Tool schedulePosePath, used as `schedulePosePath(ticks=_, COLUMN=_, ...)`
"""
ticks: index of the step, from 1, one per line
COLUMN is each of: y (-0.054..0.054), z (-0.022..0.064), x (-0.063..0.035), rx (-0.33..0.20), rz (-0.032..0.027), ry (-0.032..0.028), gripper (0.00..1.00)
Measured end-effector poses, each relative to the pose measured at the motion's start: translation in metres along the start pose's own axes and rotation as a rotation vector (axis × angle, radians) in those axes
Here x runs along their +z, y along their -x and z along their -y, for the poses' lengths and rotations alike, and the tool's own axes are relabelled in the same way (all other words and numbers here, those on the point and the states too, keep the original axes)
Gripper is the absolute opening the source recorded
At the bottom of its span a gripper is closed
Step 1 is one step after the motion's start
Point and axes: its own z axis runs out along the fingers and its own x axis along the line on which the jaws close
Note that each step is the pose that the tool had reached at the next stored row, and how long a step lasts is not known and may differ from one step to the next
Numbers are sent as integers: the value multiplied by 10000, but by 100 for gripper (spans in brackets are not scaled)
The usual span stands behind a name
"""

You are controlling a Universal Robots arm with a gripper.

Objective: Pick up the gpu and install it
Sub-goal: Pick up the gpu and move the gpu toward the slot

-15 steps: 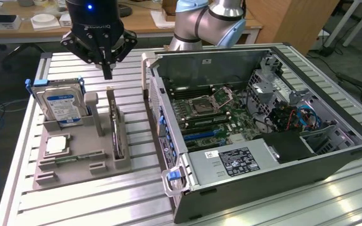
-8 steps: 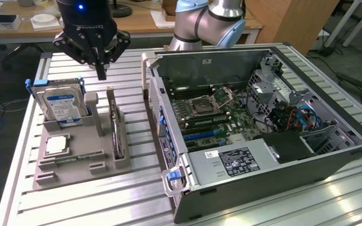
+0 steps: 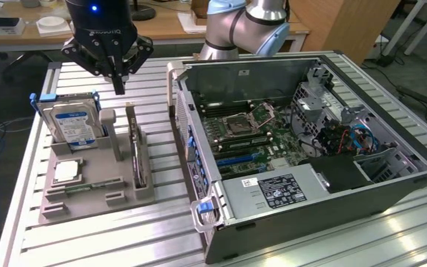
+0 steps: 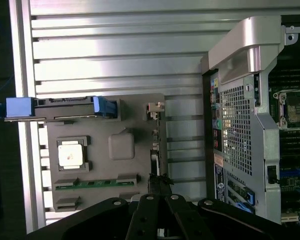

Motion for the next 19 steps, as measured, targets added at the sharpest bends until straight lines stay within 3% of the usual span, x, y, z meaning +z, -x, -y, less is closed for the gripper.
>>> schedulePosePath(ticks=8, y=0, z=0, x=0, rx=-1, rz=0, ry=0, gripper=11)
schedulePosePath(ticks=15, y=-2, z=0, x=0, rx=0, rz=3, ry=0, gripper=47)
schedulePosePath(ticks=17, y=-1, z=0, x=0, rx=0, rz=6, ry=0, gripper=47)
schedulePosePath(ticks=18, y=-1, z=0, x=0, rx=0, rz=7, ry=0, gripper=53)
schedulePosePath(ticks=19, y=-1, z=0, x=0, rx=-1, rz=8, ry=1, gripper=53)
